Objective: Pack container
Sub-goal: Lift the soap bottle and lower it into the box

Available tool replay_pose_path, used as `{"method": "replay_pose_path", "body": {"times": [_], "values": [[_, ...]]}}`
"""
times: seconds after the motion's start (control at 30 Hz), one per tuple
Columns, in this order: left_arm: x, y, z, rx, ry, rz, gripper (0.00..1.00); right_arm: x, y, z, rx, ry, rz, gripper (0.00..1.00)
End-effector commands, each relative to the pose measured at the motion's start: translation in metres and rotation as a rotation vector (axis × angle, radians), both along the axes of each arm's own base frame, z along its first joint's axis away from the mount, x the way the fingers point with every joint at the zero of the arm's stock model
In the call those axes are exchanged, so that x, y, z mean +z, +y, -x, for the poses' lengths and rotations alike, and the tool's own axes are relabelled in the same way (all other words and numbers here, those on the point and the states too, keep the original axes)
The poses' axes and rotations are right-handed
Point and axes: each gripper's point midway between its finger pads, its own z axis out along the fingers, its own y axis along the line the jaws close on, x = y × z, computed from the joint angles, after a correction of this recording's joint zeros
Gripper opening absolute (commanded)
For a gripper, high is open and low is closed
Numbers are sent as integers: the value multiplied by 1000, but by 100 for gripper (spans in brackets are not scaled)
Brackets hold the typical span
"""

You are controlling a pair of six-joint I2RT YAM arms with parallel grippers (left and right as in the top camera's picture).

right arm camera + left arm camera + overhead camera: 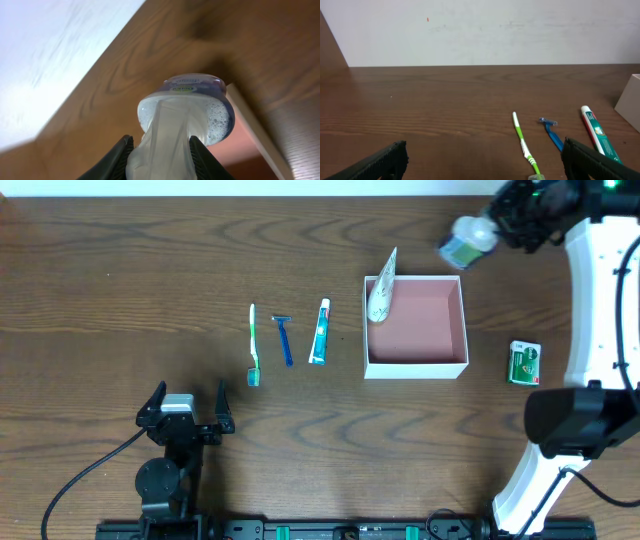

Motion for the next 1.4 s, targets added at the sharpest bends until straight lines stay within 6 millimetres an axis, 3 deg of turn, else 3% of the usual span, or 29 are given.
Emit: {"method": "replay_pose_path", "body": {"times": [0.0, 0.2, 0.37, 0.53, 1.37], "values": [[-15, -2, 1, -13, 42, -5, 98, 33, 36, 11, 128, -91, 28, 23], [-15, -2, 1, -13, 42, -5, 98, 19, 48, 25, 124, -28, 175, 22], [-15, -2, 1, -13, 42, -5, 98, 13, 58, 34, 147, 6, 196, 23], [-15, -2, 1, -13, 42, -5, 98, 7, 54, 44, 143, 54, 229, 24], [-15, -2, 1, -13, 42, -6, 98, -22, 83, 55, 209, 137, 237, 26]]}}
